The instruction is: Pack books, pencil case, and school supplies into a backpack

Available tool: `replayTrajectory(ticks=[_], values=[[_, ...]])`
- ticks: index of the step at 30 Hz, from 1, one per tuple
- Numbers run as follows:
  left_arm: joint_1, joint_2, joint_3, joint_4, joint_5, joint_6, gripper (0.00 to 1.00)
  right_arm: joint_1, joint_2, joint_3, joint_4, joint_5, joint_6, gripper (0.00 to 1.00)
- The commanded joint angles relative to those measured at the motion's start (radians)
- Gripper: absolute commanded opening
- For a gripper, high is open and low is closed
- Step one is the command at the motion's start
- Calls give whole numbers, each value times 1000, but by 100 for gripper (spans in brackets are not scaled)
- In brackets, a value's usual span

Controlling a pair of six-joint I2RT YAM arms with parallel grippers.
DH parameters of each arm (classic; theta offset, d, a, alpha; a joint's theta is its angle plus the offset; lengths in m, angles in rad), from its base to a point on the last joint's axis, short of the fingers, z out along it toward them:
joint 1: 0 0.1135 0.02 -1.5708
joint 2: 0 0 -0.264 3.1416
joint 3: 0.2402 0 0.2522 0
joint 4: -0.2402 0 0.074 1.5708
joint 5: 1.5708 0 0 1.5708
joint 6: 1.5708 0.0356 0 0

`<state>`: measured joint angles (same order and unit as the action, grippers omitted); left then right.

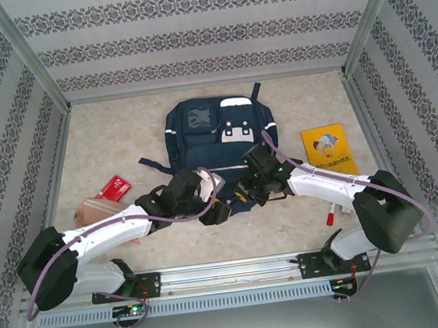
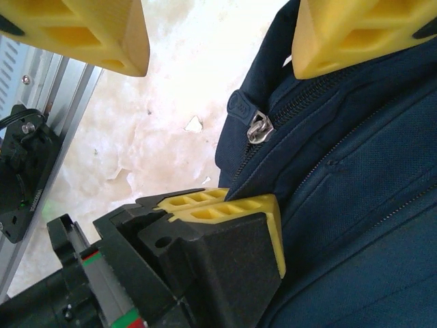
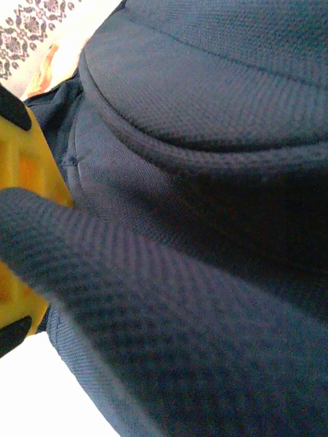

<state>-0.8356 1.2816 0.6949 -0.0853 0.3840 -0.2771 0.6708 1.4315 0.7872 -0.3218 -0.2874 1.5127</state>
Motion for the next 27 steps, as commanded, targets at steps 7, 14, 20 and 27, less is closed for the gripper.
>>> replayTrajectory(ticks=[7, 14, 20, 27], values=[[4, 107, 18, 76, 49, -55, 53, 21, -38, 24, 47, 5, -16, 3], [4, 163, 11, 173, 34, -159, 52, 28, -40, 26, 69, -8, -6, 1], [4, 199, 24, 234, 88, -198, 52, 34, -51, 27, 69, -12, -9, 0], [5, 188, 27, 199, 12, -196, 13, 34, -59, 15, 58, 6, -23, 0]])
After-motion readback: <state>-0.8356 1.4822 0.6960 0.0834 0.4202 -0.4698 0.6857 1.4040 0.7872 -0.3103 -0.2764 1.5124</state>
